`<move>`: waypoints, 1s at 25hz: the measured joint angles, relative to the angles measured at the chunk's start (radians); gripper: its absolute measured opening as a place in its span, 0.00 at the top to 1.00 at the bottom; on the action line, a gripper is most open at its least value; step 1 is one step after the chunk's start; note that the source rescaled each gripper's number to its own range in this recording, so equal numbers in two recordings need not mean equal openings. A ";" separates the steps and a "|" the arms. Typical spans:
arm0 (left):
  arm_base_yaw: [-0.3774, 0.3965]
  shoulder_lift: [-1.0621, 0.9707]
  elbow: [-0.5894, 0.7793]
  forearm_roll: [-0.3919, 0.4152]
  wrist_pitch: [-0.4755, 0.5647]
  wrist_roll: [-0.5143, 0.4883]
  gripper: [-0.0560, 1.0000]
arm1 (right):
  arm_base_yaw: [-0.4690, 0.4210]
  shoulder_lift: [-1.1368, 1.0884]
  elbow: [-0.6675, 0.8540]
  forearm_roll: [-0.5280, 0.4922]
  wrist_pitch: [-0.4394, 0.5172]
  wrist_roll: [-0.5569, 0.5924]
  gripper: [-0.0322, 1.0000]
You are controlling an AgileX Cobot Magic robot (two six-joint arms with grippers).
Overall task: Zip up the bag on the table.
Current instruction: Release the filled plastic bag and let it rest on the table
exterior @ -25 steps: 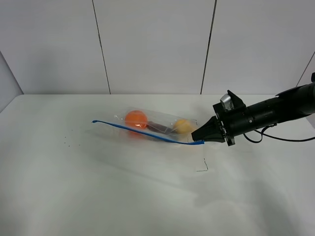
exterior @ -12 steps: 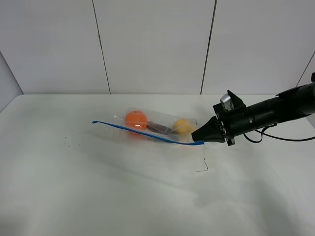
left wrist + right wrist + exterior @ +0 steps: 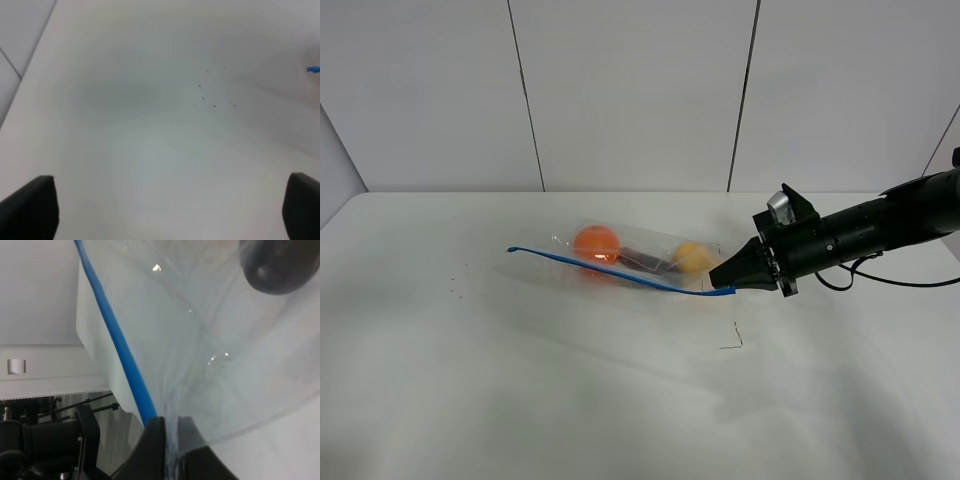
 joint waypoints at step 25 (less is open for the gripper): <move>0.000 -0.301 0.171 -0.139 0.120 0.110 0.00 | 0.000 0.000 0.000 0.000 0.000 0.000 0.97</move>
